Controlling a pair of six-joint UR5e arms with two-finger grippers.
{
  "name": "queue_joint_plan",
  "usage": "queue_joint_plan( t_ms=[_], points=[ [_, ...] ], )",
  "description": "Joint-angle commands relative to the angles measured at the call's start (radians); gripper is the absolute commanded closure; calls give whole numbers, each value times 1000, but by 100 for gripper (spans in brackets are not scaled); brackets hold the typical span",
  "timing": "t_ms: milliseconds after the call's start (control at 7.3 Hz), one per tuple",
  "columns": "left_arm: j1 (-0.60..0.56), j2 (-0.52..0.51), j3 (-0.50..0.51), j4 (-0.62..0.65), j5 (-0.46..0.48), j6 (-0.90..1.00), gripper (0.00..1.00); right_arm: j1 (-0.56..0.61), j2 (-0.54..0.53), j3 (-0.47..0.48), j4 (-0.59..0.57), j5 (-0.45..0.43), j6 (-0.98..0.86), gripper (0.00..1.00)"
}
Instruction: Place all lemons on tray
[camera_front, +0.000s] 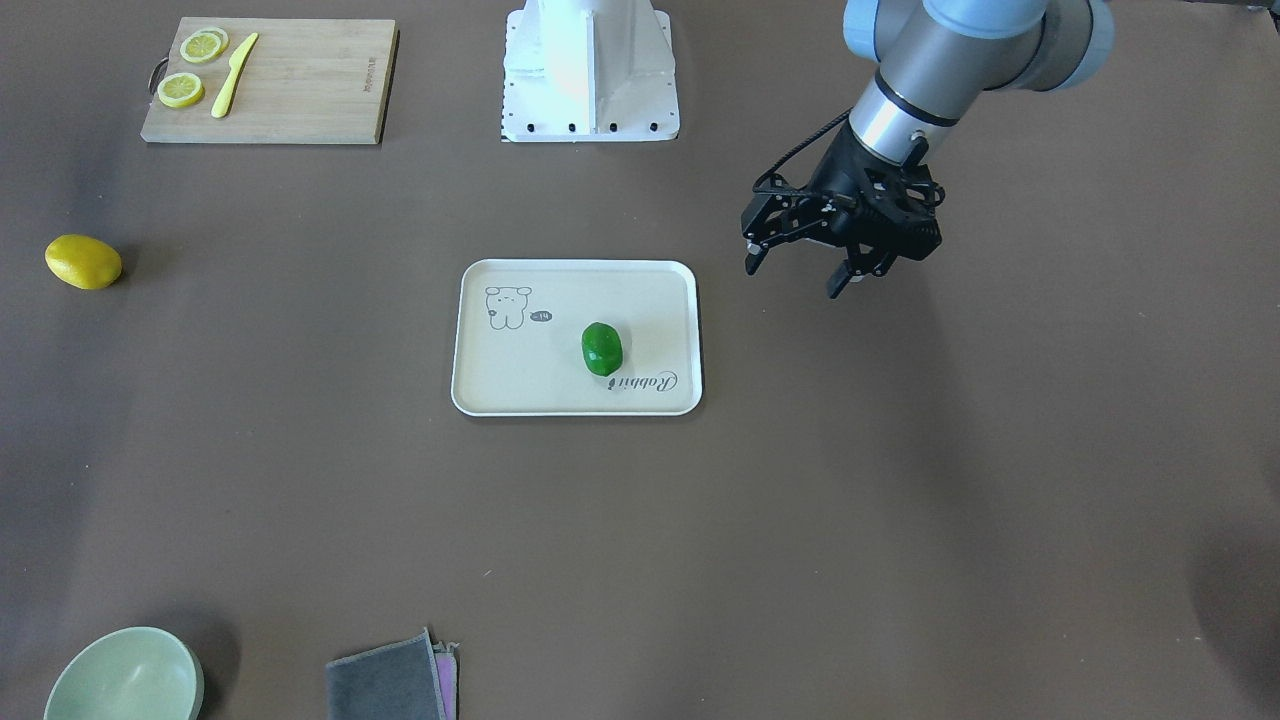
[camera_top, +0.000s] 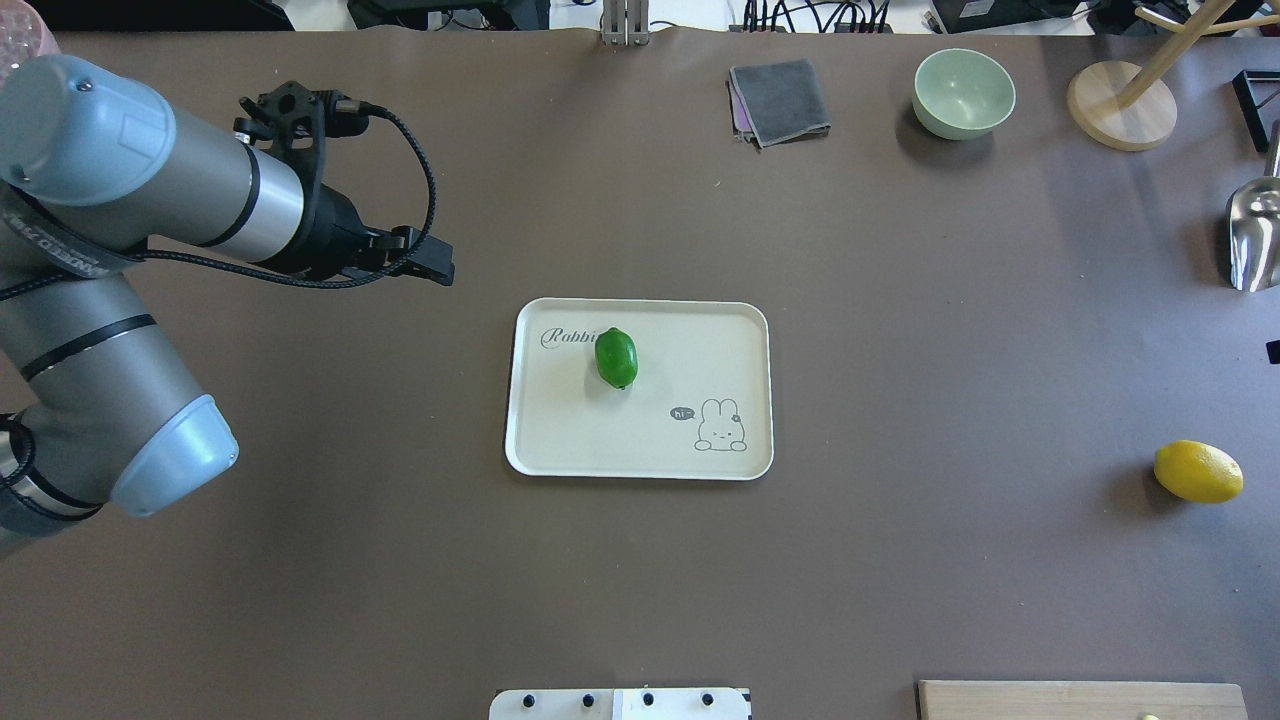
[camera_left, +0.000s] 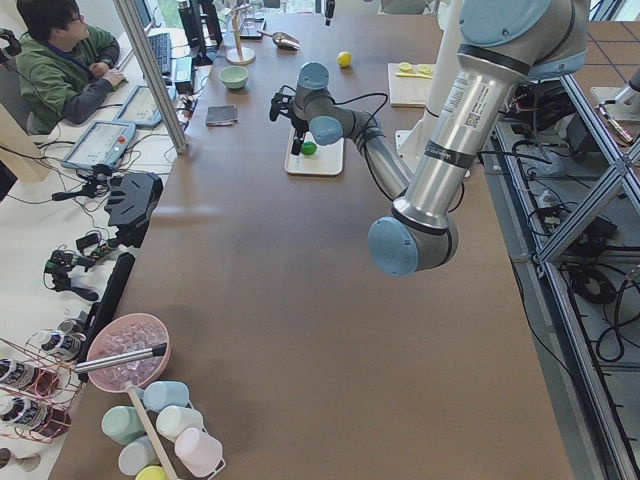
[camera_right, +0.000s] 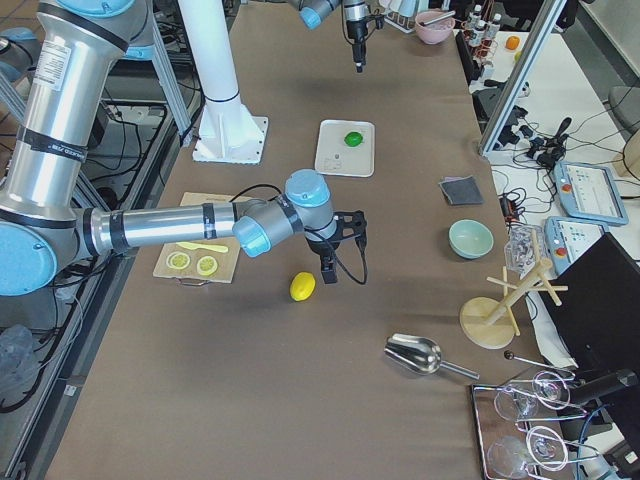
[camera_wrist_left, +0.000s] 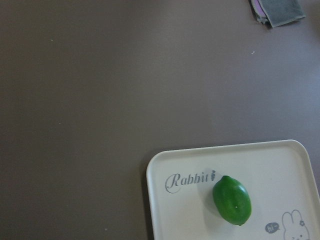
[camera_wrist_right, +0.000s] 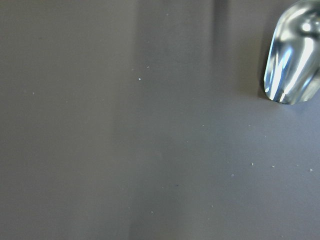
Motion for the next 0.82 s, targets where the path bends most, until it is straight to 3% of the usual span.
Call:
queue_joint_plan(
  t_ms=[0, 137, 274, 548, 685],
  points=[
    [-16, 14, -2, 0, -5, 24, 3, -112, 0, 32, 19, -114, -4, 0],
    [-16, 14, -3, 0, -5, 24, 3, -112, 2, 62, 22, -118, -6, 0],
    [-21, 14, -11, 0, -8, 25, 3, -116, 9, 63, 108, -119, -48, 1],
    [-91, 80, -8, 3, -37, 152, 3, -115, 0, 44, 147, -102, -328, 1],
    [-163, 127, 3, 5, -98, 279, 3, -115, -44, 39, 146, -102, -462, 1]
  ],
)
